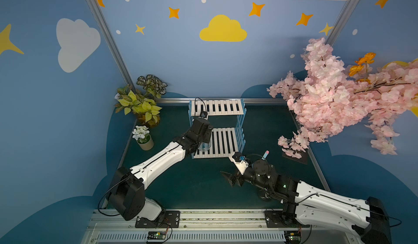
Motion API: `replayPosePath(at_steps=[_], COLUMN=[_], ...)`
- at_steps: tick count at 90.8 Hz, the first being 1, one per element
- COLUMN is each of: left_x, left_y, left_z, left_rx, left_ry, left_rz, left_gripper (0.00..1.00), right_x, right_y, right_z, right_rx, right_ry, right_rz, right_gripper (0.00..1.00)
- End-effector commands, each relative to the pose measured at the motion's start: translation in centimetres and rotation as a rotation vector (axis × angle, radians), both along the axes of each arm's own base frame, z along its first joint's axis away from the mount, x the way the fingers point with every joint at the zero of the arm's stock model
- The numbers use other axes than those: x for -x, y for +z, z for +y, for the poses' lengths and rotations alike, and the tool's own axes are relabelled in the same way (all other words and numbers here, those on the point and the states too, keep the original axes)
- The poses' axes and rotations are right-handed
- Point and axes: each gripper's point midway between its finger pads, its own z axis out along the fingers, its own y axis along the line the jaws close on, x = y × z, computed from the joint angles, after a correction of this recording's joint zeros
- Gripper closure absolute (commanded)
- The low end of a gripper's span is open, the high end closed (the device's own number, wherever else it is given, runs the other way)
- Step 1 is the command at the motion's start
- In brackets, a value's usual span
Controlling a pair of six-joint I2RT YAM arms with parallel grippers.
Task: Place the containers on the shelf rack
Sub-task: 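Place the container on the shelf.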
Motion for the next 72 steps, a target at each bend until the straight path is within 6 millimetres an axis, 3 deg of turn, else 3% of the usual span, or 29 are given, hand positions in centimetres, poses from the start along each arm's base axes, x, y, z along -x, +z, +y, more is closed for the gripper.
replayPosePath(at_steps=[1,72], left_x=[-1.5,-5.1], left_y=[1.2,0.3], left_z=[-0.3,0.4], left_rx=[0.009,-0.03], left_ry=[-0.007,0.019], left_rz=[-0.044,-0.074], left_gripper=[0.97,0.97], right_x=[-0.6,-2.0], right_y=[1.6,1.0], right_z=[0.2,-0.3], right_rx=[-0.034,-0.027], right_ry=[-0.02,-0.091], right_rz=[-0.039,-0.04], right_gripper=[0.04,0.04])
